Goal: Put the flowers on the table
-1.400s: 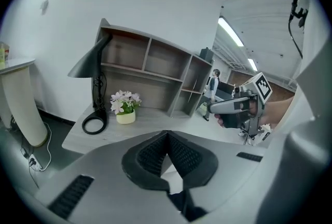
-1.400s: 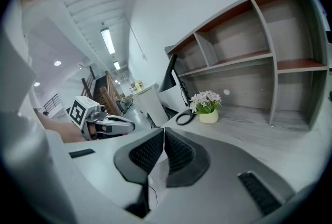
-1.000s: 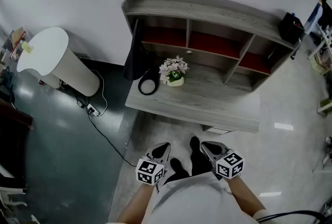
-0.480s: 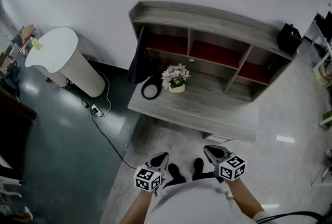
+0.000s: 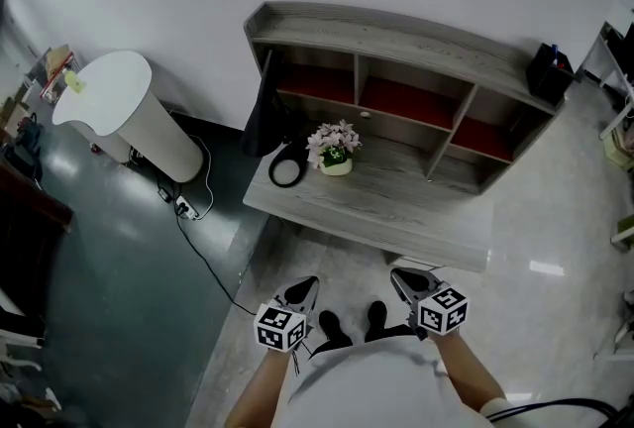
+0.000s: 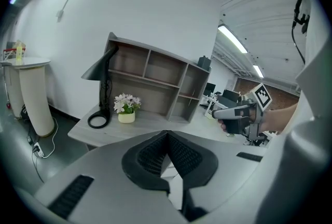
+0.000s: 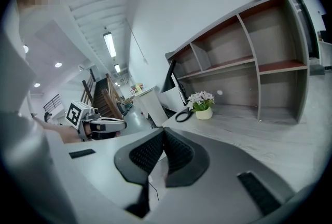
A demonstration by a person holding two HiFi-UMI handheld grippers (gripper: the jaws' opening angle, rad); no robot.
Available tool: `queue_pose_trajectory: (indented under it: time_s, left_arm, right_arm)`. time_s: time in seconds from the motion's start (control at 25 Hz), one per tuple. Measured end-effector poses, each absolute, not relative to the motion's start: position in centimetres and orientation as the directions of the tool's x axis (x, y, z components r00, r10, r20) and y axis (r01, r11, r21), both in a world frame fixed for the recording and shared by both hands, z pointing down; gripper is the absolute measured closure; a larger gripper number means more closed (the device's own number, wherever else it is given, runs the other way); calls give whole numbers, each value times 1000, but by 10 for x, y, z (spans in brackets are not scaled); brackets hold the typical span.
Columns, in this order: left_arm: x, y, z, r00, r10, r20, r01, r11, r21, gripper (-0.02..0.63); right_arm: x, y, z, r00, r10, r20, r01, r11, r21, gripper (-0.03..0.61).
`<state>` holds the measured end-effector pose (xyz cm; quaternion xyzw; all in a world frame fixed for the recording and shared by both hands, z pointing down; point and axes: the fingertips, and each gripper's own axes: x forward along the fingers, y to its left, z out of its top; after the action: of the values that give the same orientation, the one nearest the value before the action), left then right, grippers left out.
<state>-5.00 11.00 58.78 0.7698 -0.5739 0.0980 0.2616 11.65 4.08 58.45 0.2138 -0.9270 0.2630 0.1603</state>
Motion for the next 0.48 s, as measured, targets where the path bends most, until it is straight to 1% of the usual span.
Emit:
queue_pose_trajectory:
  time_s: [0.48]
  left_arm:
    - [-40,95,584,323,-832,452,-936,-211,281,604]
  right_arm:
    - [116,36,579,-868,-292,401,-458,783,-421,561]
